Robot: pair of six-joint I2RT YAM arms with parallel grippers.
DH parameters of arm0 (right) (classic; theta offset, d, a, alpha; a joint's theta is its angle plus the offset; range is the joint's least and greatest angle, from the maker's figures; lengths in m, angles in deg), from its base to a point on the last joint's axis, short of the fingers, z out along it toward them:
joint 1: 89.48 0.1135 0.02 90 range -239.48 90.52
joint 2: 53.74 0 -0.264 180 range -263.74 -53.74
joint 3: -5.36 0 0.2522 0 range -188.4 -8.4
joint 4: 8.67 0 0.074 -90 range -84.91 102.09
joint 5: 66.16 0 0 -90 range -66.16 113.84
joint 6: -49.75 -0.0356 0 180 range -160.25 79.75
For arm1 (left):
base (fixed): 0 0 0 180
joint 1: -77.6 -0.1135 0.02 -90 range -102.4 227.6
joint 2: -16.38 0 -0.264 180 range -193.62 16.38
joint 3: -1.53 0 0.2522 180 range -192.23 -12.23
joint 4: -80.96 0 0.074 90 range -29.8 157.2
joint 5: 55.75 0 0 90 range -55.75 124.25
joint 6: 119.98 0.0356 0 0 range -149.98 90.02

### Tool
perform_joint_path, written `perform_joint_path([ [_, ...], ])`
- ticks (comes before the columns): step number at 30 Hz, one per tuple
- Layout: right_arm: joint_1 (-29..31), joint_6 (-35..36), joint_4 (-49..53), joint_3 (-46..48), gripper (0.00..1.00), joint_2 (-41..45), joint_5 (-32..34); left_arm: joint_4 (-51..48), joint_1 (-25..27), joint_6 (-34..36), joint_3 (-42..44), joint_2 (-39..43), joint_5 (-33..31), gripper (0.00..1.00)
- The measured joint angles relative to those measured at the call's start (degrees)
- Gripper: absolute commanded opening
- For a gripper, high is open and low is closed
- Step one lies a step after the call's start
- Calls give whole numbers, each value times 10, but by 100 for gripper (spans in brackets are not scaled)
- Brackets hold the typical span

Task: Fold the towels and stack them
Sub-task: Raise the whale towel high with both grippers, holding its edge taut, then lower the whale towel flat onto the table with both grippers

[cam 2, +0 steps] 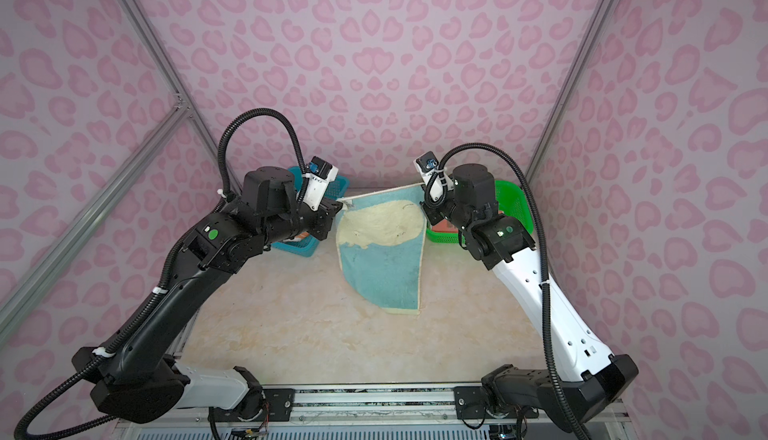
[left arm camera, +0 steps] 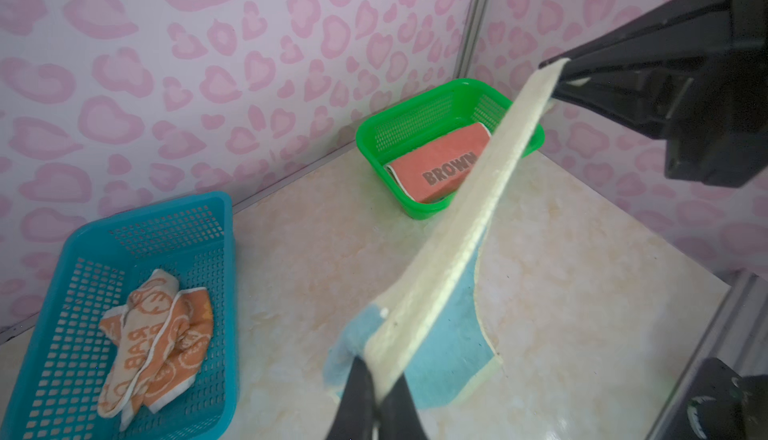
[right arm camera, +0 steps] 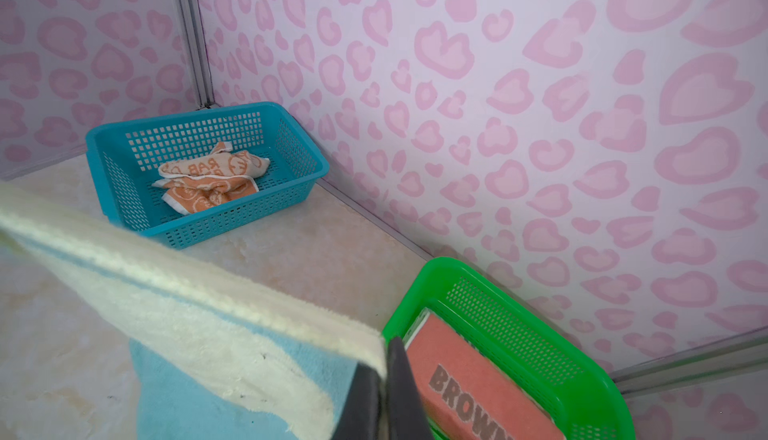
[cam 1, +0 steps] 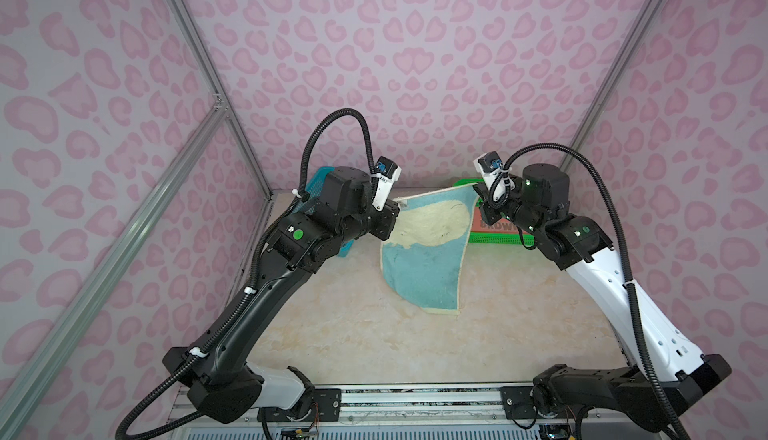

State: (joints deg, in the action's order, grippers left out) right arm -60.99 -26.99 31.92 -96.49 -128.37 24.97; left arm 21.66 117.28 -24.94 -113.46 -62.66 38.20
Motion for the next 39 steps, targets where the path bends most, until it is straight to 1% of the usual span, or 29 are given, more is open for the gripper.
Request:
perform_joint_path([
  [4, 2, 15, 13, 0, 0, 18, -12, -18, -1, 20, 3, 28, 53, 3],
  [7, 20, 29, 17, 0, 0, 40, -21, -22, -1, 21, 7, 63, 77, 3],
  [13, 75, 45, 37, -14, 0, 94, -14, -26, -2, 16, 7, 115, 101, 3],
  [18, 126, 58, 49, -35, 0, 123, 10, -26, -2, 7, 6, 150, 123, 3],
  [22, 147, 66, 59, -36, 0, 133, 19, -26, -2, 2, 6, 167, 132, 3],
  [26, 148, 70, 59, -30, 0, 134, 27, -27, -2, -1, 13, 169, 129, 3],
  [30, 134, 76, 61, -20, 0, 115, 48, -28, -2, 2, 33, 151, 103, 3],
  [34, 89, 75, 58, -4, 0, 83, 57, -30, -9, 16, 42, 94, 78, 3],
  [39, 34, 73, 46, 38, 0, 34, 38, -29, -48, 39, 42, 2, 73, 3],
])
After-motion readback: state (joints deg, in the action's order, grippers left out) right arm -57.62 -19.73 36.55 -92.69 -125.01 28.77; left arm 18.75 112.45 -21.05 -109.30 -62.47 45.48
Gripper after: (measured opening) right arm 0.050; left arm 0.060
